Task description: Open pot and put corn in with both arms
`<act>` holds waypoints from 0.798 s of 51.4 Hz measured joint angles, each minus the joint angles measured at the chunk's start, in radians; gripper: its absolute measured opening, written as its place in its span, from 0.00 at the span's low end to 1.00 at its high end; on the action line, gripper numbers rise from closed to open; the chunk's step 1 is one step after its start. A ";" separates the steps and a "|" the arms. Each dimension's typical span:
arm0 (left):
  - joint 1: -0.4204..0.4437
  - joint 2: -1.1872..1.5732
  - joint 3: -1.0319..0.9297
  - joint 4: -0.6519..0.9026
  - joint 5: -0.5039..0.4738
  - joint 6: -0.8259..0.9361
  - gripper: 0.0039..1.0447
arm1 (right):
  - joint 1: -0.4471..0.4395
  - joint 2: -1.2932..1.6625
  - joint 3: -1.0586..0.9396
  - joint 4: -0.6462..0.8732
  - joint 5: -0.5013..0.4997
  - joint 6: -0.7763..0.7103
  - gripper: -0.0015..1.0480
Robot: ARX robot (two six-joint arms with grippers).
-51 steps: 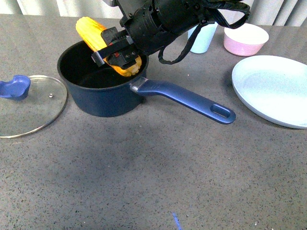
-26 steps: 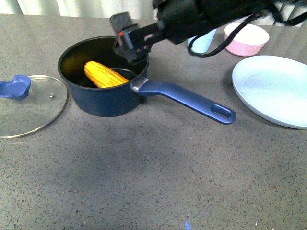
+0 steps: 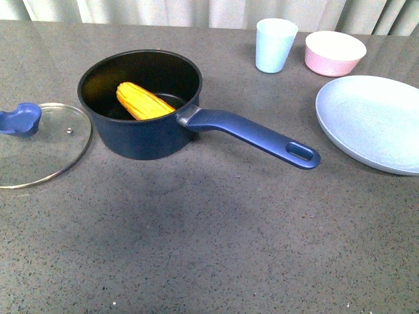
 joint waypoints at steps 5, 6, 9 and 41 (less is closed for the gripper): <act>0.000 0.000 0.000 0.000 0.000 0.000 0.92 | -0.024 -0.092 -0.159 0.266 0.318 0.050 0.76; 0.000 0.000 0.000 0.000 0.000 0.000 0.92 | -0.029 -0.108 -0.190 0.310 0.388 0.055 0.73; 0.000 0.000 0.000 0.000 0.000 0.000 0.92 | -0.039 -0.142 -0.254 0.381 0.482 0.066 0.65; 0.000 0.000 0.000 0.000 0.000 0.000 0.92 | -0.124 -0.499 -0.603 0.356 0.425 0.087 0.02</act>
